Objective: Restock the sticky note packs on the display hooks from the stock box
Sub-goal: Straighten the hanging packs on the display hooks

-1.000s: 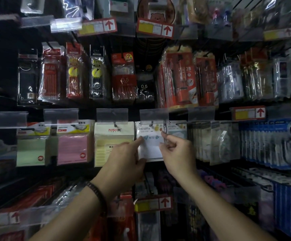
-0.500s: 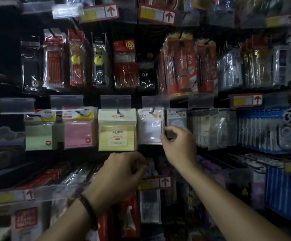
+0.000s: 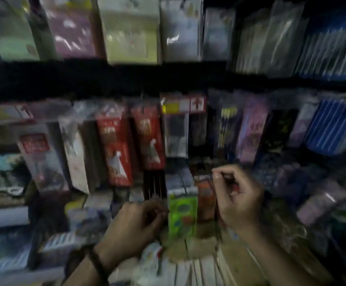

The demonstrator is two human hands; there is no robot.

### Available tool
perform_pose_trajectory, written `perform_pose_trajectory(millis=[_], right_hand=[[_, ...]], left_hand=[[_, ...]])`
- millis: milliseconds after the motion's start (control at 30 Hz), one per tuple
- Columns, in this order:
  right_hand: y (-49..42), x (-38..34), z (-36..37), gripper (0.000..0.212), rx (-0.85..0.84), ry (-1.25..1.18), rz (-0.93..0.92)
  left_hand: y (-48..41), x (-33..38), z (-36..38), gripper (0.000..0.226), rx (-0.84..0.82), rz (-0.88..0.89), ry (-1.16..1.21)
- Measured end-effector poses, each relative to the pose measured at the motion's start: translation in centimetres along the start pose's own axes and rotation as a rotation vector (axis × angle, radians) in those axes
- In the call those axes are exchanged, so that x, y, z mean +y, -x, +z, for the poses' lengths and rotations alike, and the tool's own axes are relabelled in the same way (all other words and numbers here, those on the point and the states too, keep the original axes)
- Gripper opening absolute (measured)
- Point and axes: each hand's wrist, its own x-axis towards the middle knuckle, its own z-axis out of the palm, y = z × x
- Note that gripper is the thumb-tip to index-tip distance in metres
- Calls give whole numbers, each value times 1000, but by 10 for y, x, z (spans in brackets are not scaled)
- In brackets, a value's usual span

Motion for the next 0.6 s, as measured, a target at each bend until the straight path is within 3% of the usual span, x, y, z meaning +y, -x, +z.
perform_pose_trajectory(millis=[100, 333, 467, 600], right_hand=[[86, 45, 1, 16, -186, -15, 248], [296, 164, -5, 14, -583, 255, 1115], [365, 208, 13, 8, -761, 312, 1334], [400, 247, 40, 7, -803, 368, 1432]], left_hand=[[33, -34, 52, 17, -173, -63, -7], [96, -101, 179, 8, -485, -313, 42], [110, -135, 244, 12, -575, -341, 3], [114, -158, 294, 16, -592, -388, -96]])
